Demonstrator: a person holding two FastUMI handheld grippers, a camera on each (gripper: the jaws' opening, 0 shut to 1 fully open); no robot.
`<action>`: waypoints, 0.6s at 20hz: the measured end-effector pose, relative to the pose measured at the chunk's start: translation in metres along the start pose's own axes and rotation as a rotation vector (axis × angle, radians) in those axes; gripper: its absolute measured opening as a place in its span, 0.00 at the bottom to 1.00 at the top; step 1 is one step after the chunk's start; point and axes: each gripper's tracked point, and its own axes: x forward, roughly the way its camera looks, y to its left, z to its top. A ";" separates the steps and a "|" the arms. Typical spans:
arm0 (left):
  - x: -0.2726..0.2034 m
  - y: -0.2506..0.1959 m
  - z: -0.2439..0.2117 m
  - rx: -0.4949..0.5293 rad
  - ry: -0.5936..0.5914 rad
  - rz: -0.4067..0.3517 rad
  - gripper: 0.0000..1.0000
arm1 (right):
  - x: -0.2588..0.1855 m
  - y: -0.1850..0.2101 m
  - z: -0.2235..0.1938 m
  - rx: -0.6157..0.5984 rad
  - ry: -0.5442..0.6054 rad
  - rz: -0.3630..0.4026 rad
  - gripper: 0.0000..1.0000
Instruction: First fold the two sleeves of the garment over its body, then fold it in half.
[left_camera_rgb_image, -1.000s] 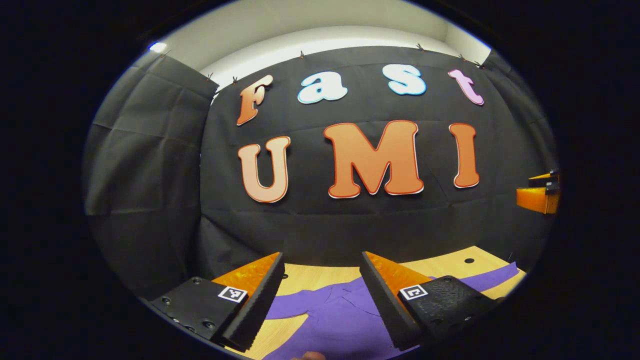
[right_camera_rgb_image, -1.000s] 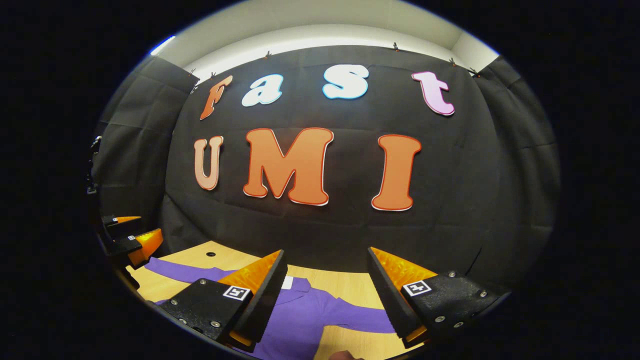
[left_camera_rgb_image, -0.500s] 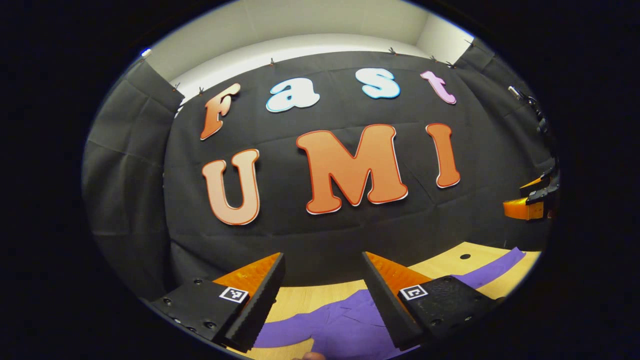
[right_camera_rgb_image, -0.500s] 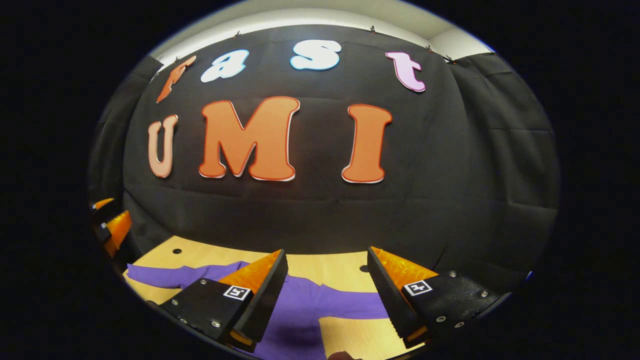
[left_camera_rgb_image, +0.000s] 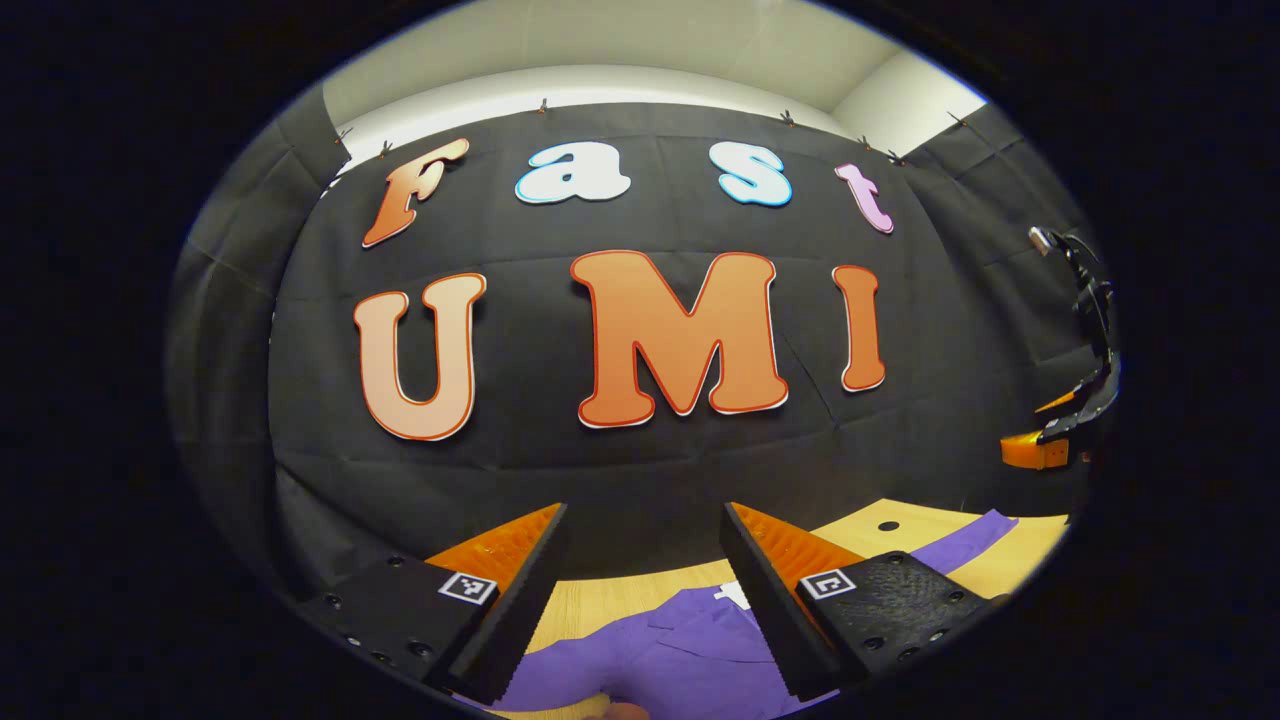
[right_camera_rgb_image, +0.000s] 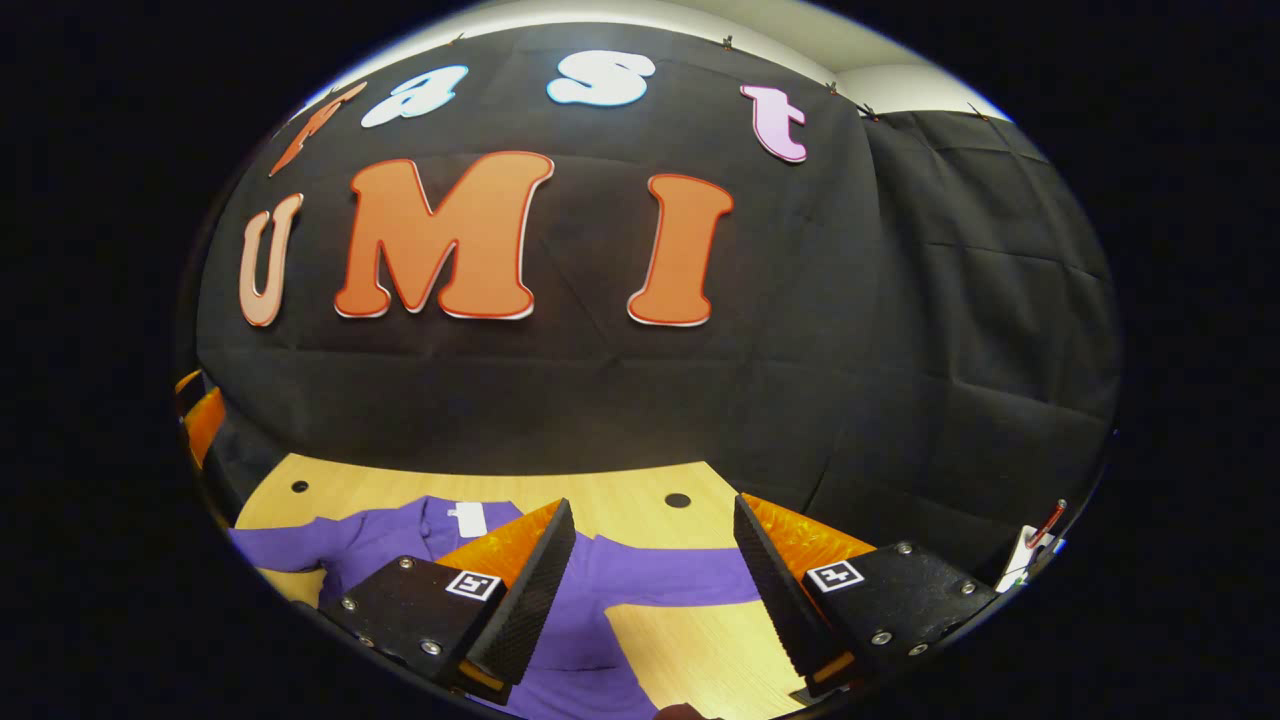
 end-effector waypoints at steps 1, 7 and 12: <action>-0.001 0.004 0.004 0.000 -0.010 0.005 0.94 | 0.006 -0.007 -0.008 0.006 0.025 -0.013 0.95; -0.008 0.021 0.024 -0.002 -0.005 0.072 0.94 | 0.059 -0.062 -0.047 0.027 0.147 -0.083 0.95; -0.019 0.013 0.048 0.044 -0.001 0.168 0.94 | 0.111 -0.117 -0.073 -0.006 0.224 -0.109 0.95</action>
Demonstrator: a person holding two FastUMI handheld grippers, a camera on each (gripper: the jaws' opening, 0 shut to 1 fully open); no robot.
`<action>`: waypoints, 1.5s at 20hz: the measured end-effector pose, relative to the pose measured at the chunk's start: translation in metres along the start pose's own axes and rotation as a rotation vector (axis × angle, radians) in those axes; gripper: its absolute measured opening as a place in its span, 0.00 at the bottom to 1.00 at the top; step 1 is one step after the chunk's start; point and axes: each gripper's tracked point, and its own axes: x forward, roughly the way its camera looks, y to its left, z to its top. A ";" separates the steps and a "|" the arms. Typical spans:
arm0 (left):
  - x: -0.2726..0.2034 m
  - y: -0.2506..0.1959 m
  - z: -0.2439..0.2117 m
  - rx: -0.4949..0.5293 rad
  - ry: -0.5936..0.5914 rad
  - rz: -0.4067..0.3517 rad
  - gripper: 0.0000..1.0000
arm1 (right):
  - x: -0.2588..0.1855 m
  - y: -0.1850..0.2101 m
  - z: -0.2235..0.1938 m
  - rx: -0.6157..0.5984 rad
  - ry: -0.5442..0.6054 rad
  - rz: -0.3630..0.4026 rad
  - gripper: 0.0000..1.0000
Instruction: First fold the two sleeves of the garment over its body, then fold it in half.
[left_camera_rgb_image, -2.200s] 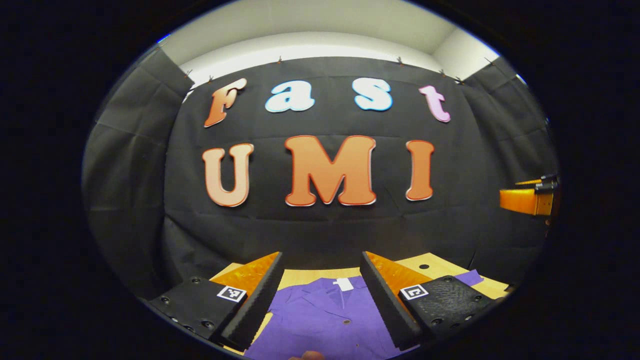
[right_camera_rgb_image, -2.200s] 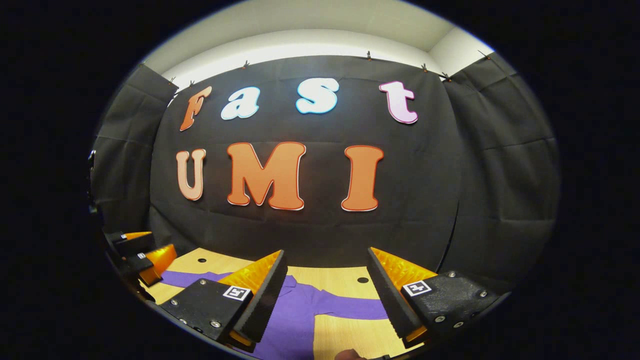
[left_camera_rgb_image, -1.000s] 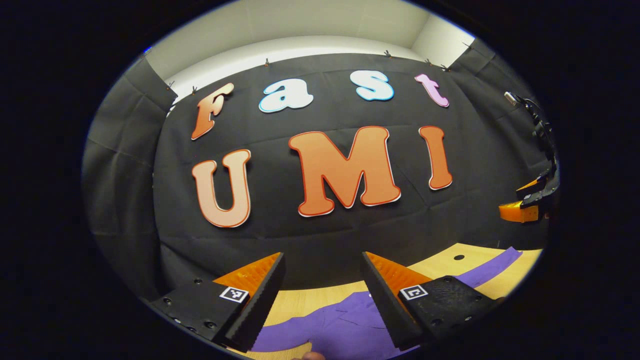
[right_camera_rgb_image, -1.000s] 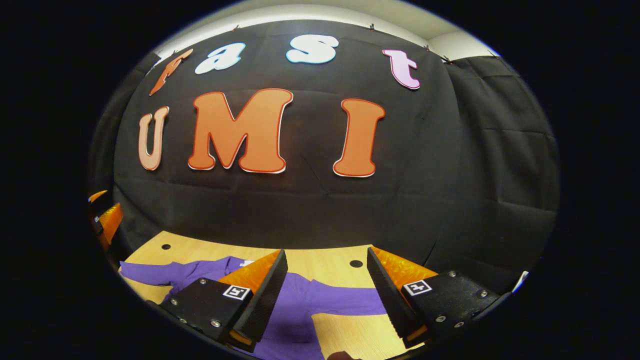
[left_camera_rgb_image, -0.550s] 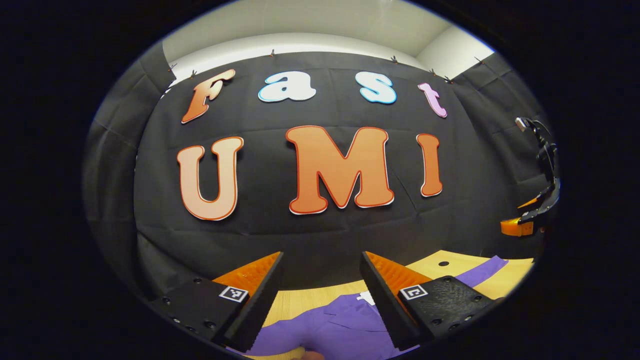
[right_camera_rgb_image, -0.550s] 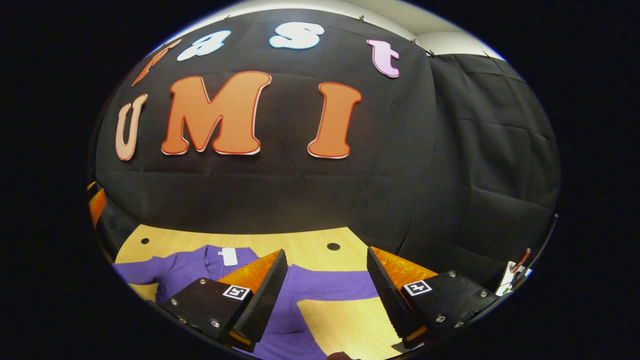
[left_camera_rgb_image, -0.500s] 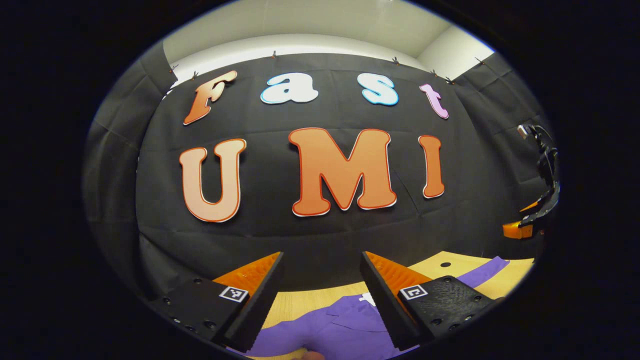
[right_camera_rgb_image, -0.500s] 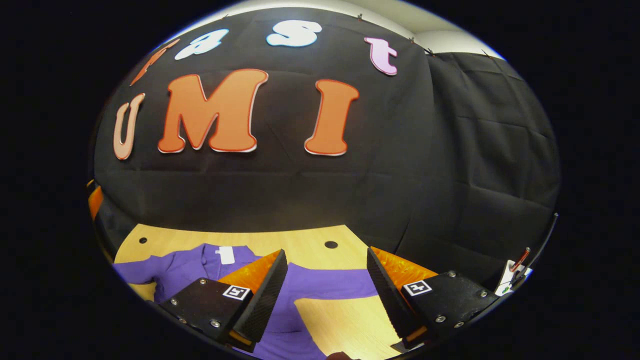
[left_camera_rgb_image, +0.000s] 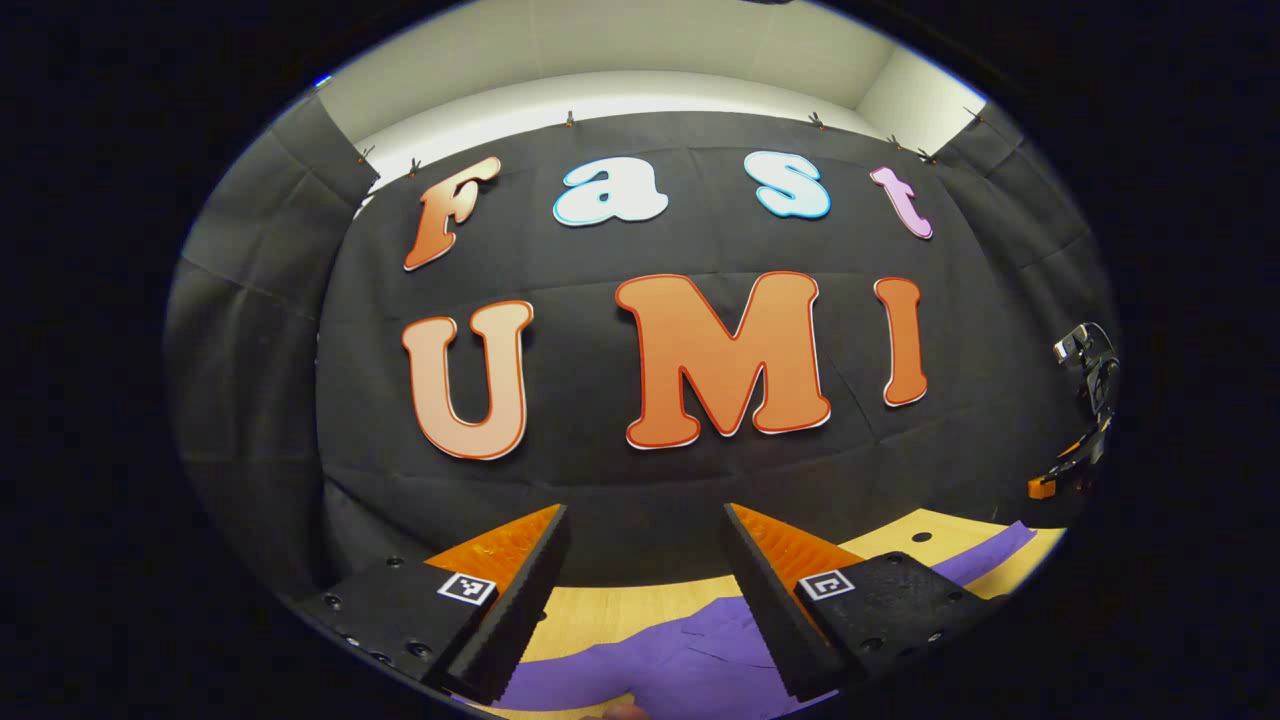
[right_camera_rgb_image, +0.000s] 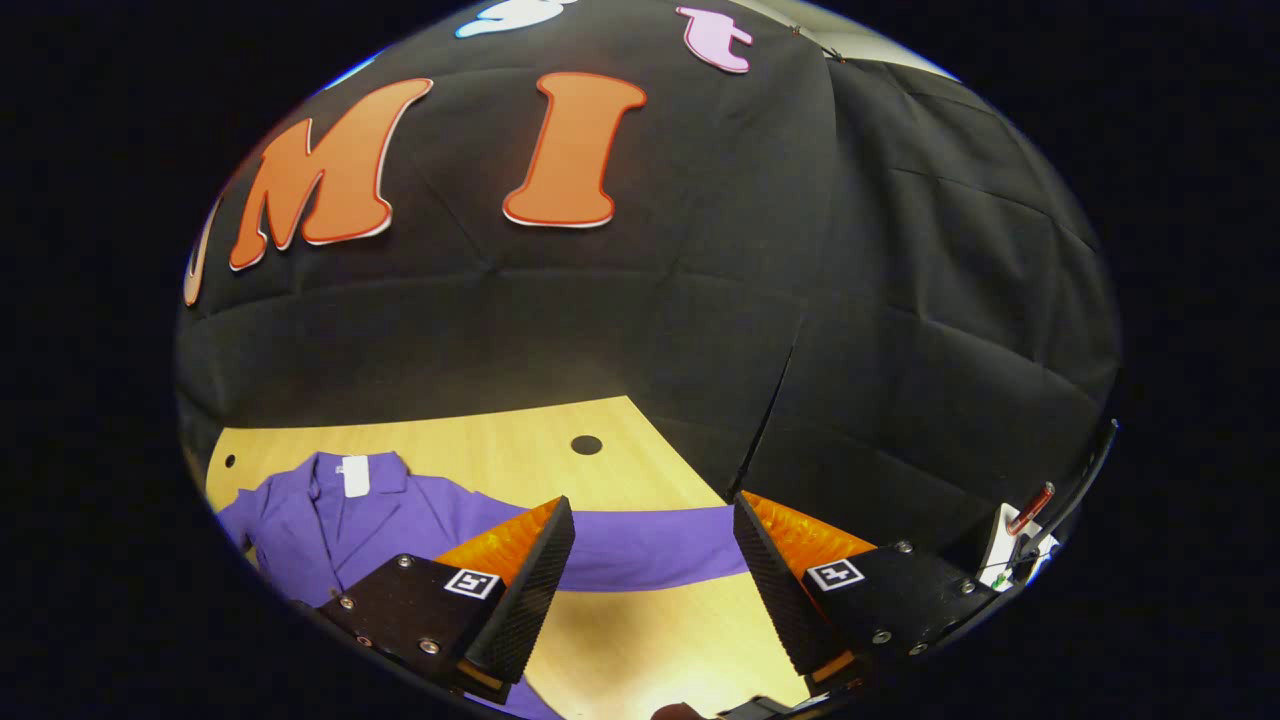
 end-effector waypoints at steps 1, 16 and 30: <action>-0.003 -0.005 0.007 0.006 0.002 0.016 0.94 | 0.015 -0.010 -0.005 -0.008 0.027 -0.005 0.95; -0.035 -0.071 0.037 0.062 0.081 0.174 0.94 | 0.168 -0.067 -0.140 0.073 0.541 0.082 0.96; -0.048 -0.090 0.030 0.110 0.134 0.216 0.94 | 0.209 -0.073 -0.183 0.096 0.793 0.089 0.92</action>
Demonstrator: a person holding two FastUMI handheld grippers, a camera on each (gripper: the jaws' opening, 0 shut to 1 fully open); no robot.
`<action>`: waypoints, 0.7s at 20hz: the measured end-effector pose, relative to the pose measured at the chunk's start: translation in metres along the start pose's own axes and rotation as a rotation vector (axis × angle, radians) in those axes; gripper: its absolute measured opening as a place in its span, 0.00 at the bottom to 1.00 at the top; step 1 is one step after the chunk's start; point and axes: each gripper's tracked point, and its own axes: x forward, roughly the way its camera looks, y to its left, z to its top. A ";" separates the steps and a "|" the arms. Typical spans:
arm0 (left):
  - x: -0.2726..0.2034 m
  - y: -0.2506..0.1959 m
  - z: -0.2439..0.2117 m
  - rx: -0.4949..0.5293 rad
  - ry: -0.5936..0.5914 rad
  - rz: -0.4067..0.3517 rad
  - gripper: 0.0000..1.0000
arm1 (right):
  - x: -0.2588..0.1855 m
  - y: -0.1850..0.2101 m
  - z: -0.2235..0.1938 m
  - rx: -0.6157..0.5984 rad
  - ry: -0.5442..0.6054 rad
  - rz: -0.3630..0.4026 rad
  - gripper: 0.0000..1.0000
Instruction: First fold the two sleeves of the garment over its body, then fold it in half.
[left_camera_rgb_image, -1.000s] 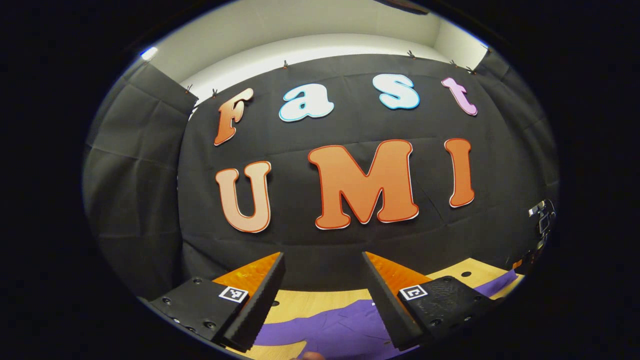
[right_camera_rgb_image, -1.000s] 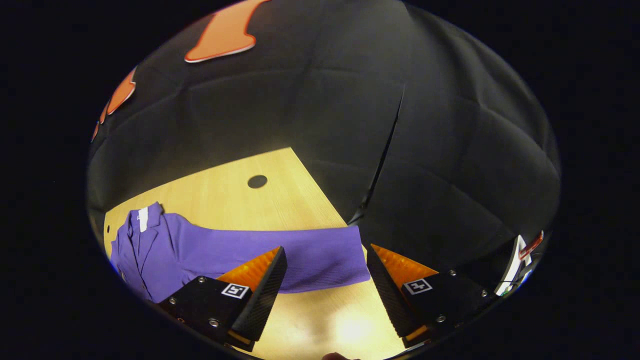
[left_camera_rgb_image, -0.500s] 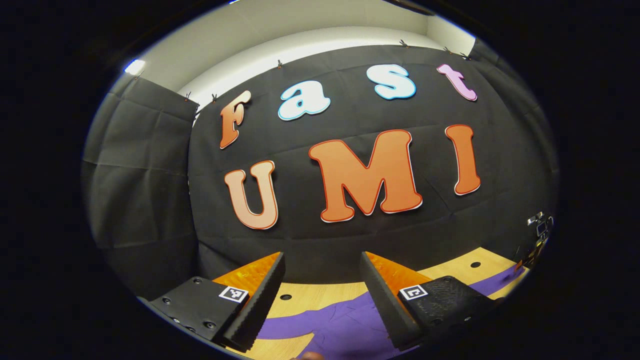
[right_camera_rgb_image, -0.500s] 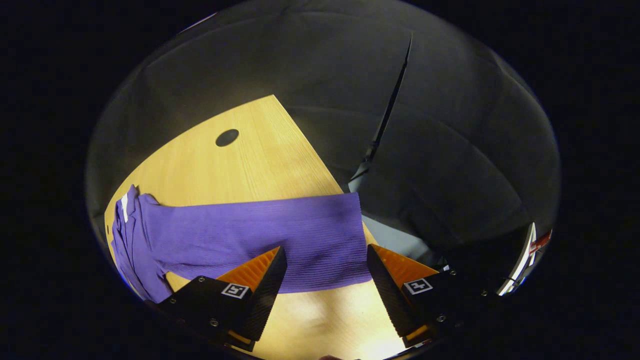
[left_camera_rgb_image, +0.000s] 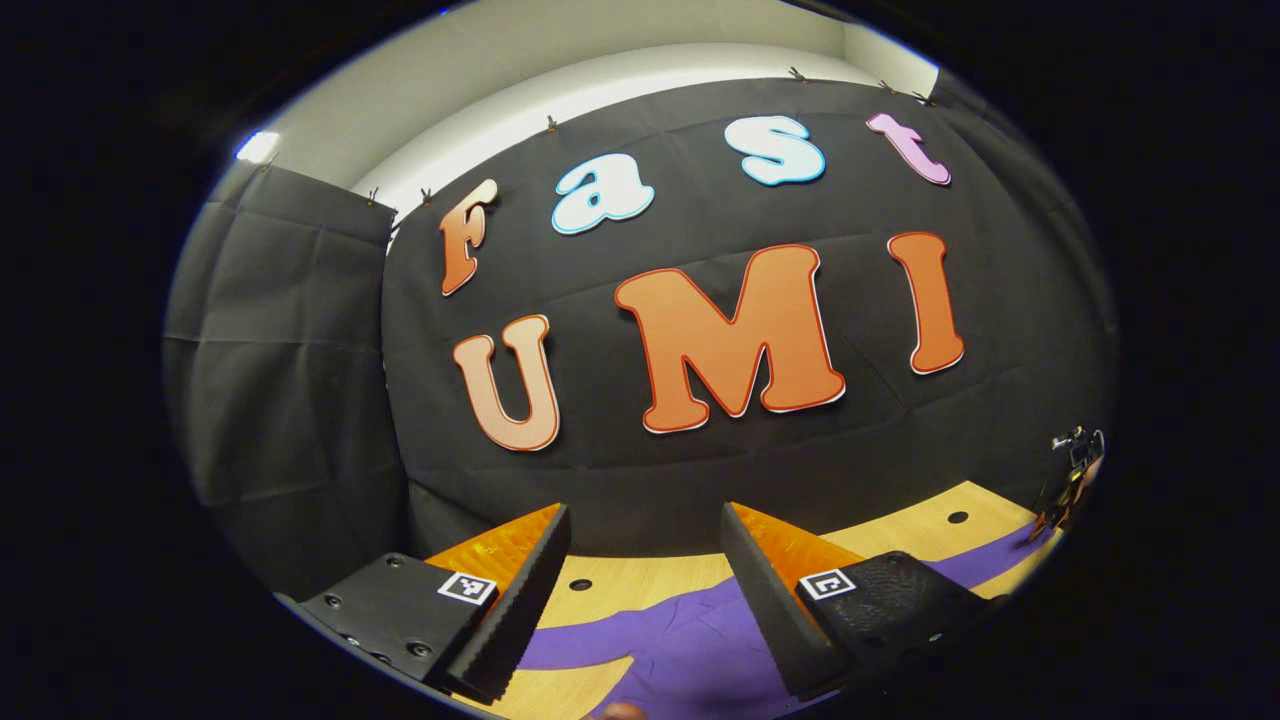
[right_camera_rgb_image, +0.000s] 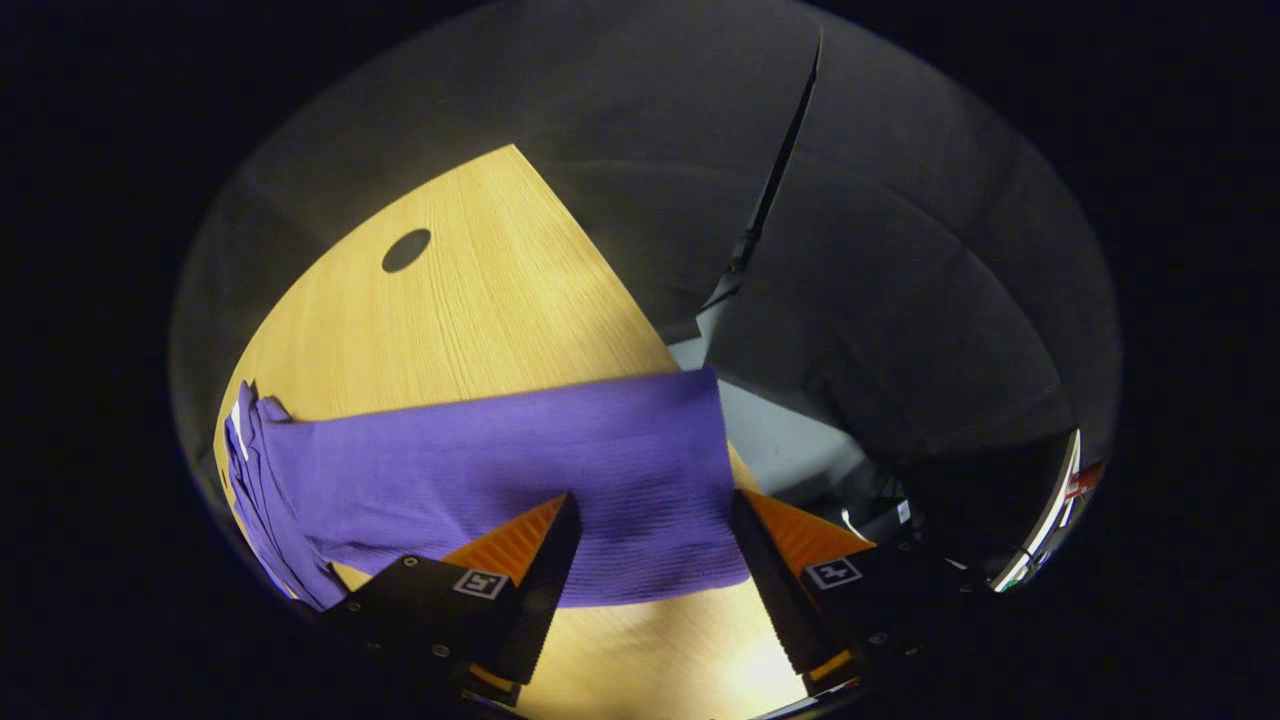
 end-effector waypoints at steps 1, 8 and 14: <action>-0.001 0.000 -0.001 0.003 0.004 0.001 0.94 | -0.001 0.001 0.002 0.003 0.009 0.002 0.89; -0.003 0.011 -0.016 -0.012 0.044 0.020 0.94 | -0.002 0.009 -0.002 0.100 0.047 0.083 0.08; 0.002 0.038 -0.033 -0.033 0.070 0.034 0.94 | -0.053 0.045 0.012 0.108 -0.032 0.164 0.05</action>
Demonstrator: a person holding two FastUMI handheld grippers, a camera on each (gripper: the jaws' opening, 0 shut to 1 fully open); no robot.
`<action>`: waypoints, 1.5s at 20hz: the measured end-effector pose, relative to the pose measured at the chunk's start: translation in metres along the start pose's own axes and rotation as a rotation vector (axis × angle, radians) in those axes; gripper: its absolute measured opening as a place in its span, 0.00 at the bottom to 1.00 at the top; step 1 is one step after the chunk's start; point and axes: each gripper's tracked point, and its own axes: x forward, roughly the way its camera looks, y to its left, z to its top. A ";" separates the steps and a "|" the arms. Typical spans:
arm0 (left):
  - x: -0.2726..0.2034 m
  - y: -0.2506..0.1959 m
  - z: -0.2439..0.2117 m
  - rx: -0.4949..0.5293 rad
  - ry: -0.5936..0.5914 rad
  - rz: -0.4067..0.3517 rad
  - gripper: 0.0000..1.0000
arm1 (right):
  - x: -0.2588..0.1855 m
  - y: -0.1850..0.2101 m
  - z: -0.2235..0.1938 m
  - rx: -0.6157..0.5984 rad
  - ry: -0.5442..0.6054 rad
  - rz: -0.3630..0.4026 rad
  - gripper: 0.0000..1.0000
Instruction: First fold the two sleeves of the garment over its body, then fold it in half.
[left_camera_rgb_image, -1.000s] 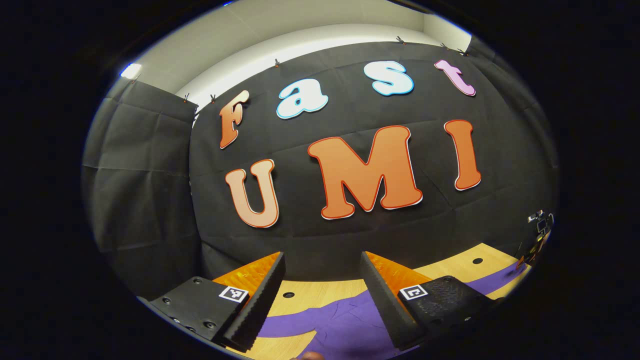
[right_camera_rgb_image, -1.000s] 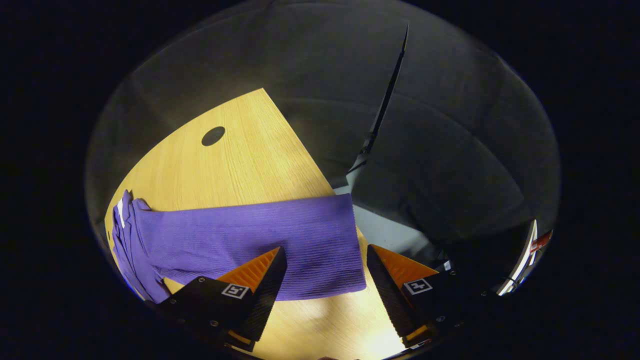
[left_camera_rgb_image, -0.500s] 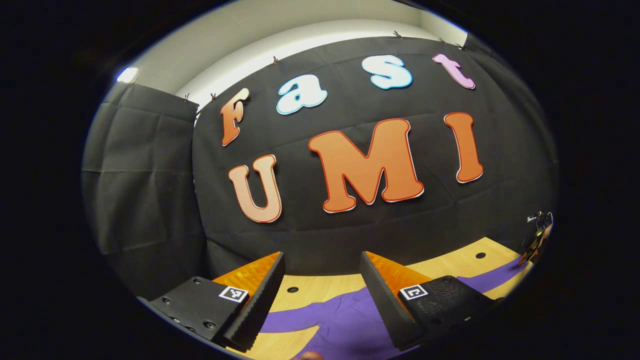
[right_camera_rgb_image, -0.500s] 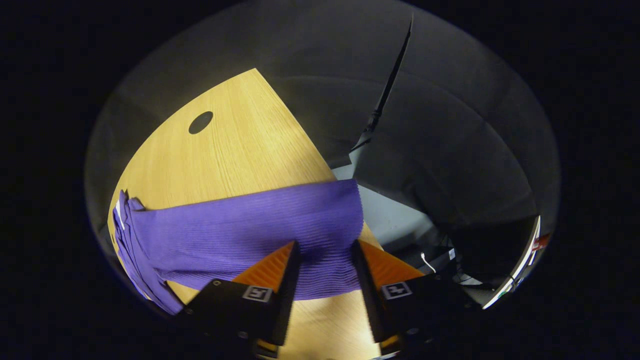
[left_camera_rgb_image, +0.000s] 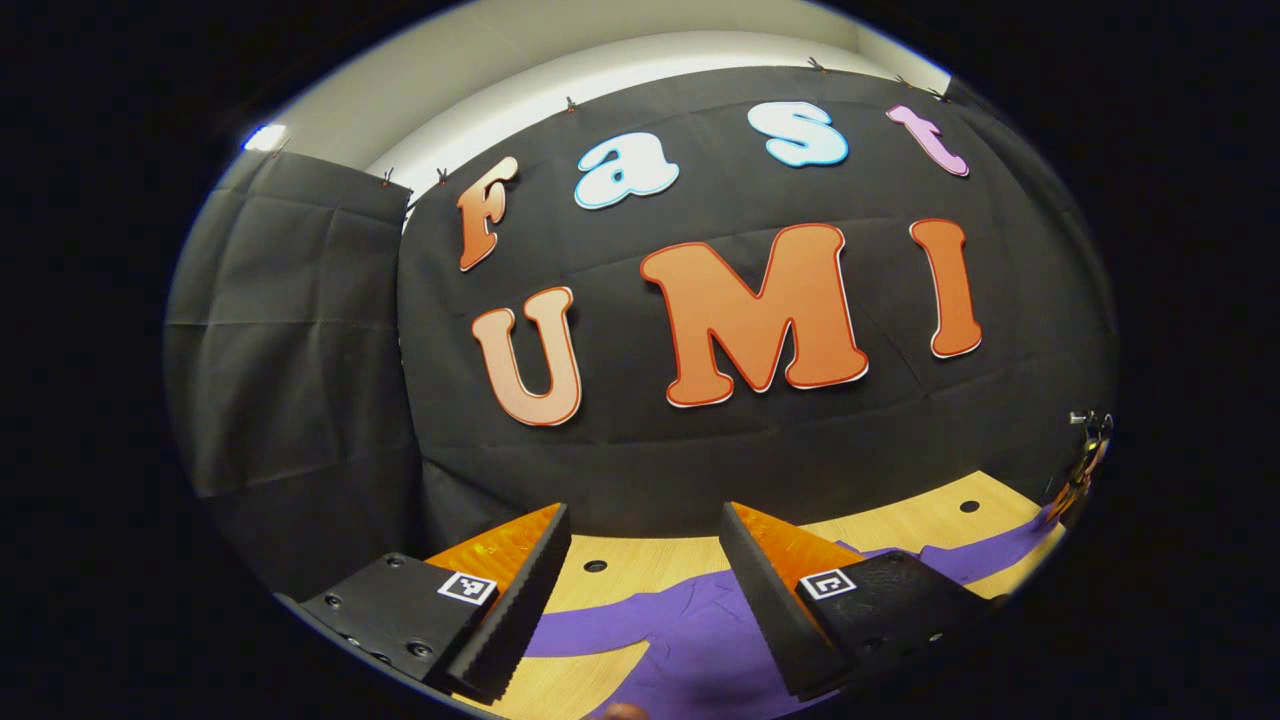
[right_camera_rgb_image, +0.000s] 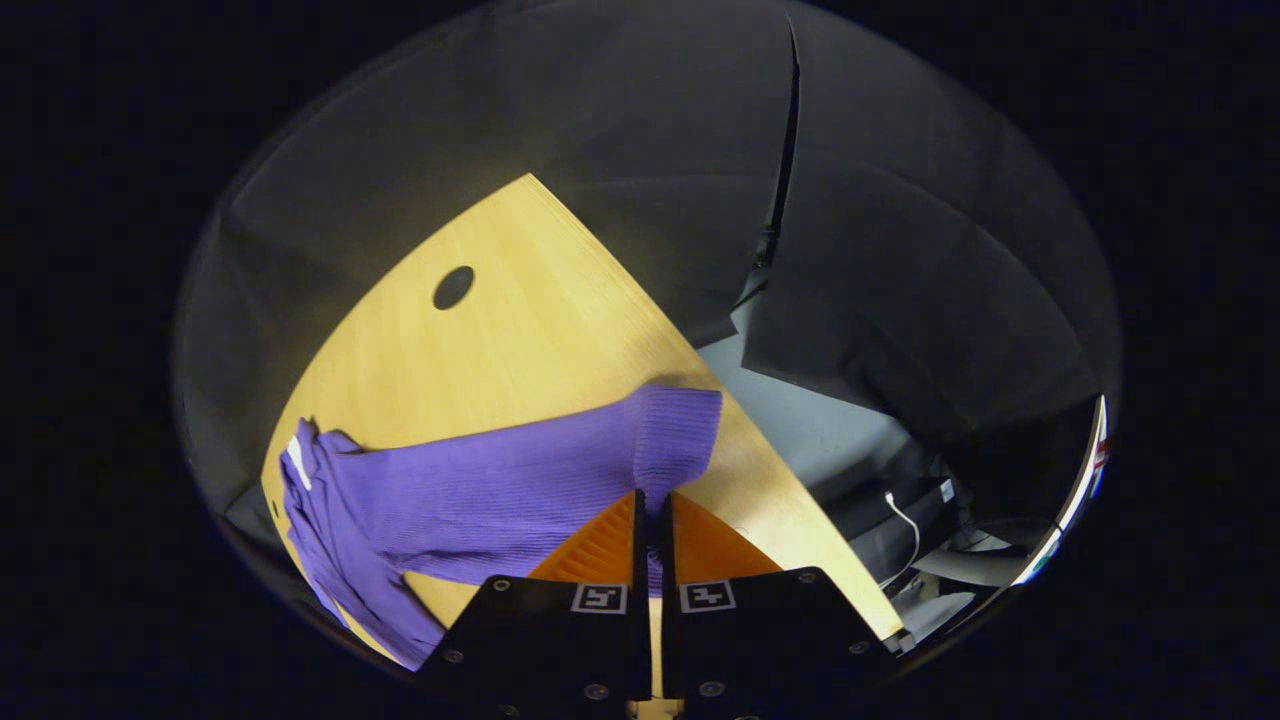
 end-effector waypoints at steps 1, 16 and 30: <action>0.002 0.006 -0.004 -0.005 0.008 0.000 0.94 | -0.010 0.014 0.002 -0.010 -0.017 0.018 0.05; 0.041 0.159 -0.092 -0.038 0.145 0.009 0.95 | -0.151 0.284 -0.062 -0.279 -0.139 0.263 0.04; 0.078 0.284 -0.189 -0.031 0.315 0.086 0.95 | -0.184 0.507 -0.180 -0.548 -0.083 0.388 0.05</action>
